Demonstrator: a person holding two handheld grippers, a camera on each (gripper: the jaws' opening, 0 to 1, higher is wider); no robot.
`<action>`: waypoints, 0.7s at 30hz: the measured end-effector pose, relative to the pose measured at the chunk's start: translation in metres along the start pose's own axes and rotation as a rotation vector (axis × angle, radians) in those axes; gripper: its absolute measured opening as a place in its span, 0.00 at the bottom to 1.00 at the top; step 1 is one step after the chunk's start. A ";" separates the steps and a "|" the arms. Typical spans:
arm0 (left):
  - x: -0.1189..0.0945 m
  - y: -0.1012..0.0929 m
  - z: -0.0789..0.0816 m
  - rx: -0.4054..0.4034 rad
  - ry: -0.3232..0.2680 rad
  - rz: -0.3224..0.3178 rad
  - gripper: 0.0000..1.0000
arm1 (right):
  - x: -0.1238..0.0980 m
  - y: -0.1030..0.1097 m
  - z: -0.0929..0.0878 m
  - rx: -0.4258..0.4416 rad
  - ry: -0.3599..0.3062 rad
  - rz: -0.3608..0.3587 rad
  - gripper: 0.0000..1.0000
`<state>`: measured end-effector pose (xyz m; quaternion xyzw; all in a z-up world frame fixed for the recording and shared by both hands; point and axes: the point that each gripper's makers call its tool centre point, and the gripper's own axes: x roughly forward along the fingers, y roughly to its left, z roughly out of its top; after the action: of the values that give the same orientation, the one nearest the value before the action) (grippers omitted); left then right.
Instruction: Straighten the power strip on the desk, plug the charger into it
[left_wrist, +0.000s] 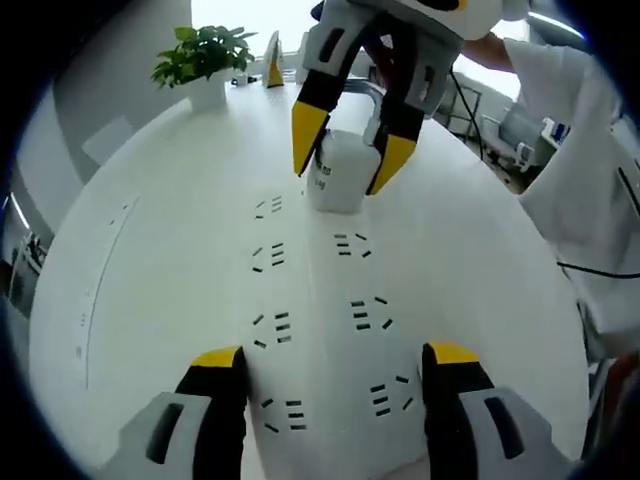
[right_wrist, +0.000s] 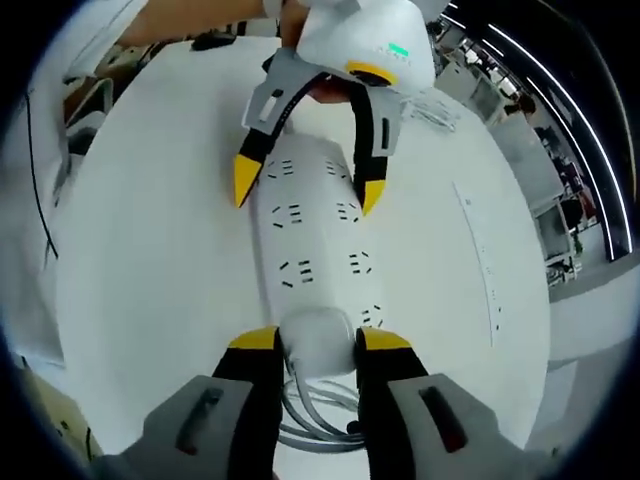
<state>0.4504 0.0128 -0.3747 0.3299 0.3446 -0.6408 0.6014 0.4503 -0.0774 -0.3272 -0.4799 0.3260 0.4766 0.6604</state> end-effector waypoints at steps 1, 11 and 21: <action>0.000 0.000 0.000 0.005 0.004 -0.002 0.72 | 0.000 0.000 0.000 0.004 -0.003 -0.003 0.26; -0.001 0.001 -0.001 0.031 0.016 -0.017 0.71 | -0.003 0.008 0.002 0.067 0.000 -0.041 0.26; 0.000 0.001 0.001 0.016 -0.015 0.006 0.72 | -0.003 0.006 0.001 0.067 -0.028 -0.021 0.27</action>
<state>0.4518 0.0122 -0.3747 0.3309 0.3340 -0.6440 0.6035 0.4439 -0.0766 -0.3260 -0.4545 0.3274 0.4650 0.6856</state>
